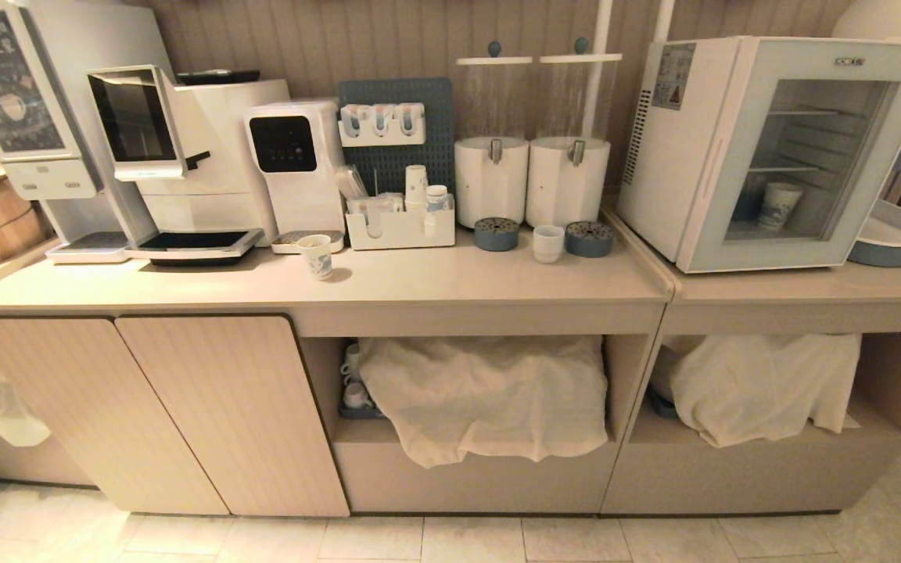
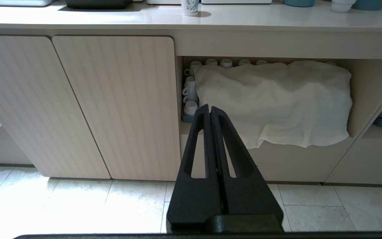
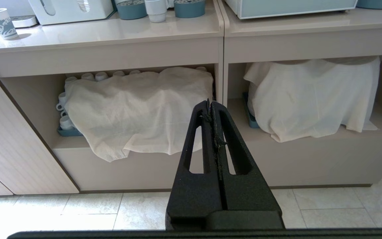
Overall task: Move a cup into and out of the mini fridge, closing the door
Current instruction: Open the freezer door
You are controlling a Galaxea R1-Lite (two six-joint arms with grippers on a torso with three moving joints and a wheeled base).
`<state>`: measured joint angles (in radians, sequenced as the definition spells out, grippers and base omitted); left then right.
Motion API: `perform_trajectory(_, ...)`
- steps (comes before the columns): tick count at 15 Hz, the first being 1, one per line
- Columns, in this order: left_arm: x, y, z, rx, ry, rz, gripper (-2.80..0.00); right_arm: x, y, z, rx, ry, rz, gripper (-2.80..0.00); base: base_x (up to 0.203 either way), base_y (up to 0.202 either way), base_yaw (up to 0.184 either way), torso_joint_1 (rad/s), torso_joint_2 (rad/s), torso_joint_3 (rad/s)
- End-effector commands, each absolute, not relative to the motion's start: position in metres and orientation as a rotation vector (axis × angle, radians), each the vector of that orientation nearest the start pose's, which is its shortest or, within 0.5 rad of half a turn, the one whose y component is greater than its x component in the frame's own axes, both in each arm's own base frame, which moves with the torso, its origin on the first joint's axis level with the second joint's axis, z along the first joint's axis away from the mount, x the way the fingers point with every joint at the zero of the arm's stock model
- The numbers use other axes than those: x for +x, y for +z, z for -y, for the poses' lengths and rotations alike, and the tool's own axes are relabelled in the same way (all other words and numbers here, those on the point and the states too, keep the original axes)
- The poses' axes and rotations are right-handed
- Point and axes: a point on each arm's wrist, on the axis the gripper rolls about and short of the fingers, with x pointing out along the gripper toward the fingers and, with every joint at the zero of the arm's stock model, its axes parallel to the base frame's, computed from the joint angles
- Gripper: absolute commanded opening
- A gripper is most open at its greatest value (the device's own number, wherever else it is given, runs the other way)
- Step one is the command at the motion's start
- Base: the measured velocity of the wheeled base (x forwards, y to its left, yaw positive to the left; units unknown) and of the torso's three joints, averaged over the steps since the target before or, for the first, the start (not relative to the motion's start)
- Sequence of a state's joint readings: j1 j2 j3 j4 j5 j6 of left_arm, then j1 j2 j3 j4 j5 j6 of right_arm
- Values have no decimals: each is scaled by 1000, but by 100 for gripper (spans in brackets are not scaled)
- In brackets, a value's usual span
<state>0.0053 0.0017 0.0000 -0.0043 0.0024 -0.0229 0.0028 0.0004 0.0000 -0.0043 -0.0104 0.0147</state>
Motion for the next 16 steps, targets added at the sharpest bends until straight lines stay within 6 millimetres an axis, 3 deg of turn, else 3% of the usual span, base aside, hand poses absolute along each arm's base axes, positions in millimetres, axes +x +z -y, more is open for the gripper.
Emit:
perform_trajectory(1,-23,76,0,-23,8,3,-280,-23,76,0,15,-8,3,-280,0,0,0,0,0,0)
perform_trajectory(16,-23,76,0,-21,8,4,-280,-23,76,0,14,-6,3,-280,0,-2,2,0,0,0)
